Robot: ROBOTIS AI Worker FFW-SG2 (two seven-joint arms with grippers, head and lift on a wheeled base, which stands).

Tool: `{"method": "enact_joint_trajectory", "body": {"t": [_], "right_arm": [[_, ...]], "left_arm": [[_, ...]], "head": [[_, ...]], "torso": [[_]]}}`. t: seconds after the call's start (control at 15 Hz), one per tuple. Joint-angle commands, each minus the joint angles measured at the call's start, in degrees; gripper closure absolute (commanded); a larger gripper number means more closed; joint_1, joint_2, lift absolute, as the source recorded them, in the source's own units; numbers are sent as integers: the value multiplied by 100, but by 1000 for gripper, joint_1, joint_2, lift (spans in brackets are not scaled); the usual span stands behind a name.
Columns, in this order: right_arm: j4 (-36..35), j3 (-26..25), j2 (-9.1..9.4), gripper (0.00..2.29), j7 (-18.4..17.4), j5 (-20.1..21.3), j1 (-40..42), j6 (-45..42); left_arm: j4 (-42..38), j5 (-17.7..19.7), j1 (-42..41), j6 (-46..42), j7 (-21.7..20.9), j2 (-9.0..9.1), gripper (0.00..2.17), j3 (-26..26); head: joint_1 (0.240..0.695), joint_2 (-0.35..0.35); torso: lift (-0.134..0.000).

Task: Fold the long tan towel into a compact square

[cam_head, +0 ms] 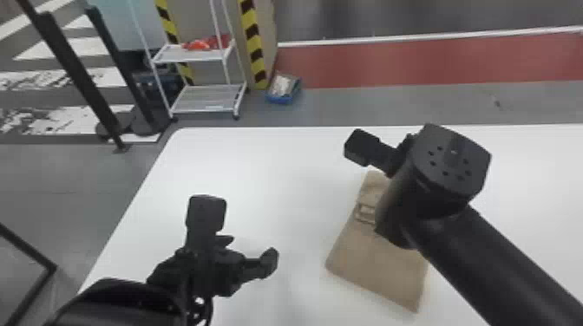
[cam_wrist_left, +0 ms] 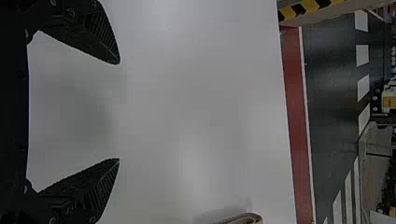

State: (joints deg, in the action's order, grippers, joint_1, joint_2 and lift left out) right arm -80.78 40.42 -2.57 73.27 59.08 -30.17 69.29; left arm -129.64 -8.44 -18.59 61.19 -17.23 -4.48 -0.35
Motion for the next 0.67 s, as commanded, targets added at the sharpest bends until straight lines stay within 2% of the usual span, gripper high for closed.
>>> {"method": "enact_joint_trajectory", "body": {"t": [0.0,0.13,0.2,0.4,0.6], "right_arm": [[1,0,37,434,-6,-2,-16,11],[1,-8,55,475,-15,-2,-24,29],[1,-17,55,572,-6,-2,-33,29],[1,-43,81,596,-6,-11,-33,29],[1,-96,81,1156,-15,-2,-33,-7]], "left_arm": [[-27,-9,-13,12,0,0,151,0],[-35,-9,-31,12,0,0,151,0],[-53,-9,-39,12,-9,-9,151,0],[-88,-9,-48,12,-9,-9,151,0],[-88,0,-48,12,0,-9,151,0]], "head": [[695,170],[695,173],[695,175],[695,177],[695,179]], "torso": [[-124],[-124],[-124],[-124],[-124]]}}
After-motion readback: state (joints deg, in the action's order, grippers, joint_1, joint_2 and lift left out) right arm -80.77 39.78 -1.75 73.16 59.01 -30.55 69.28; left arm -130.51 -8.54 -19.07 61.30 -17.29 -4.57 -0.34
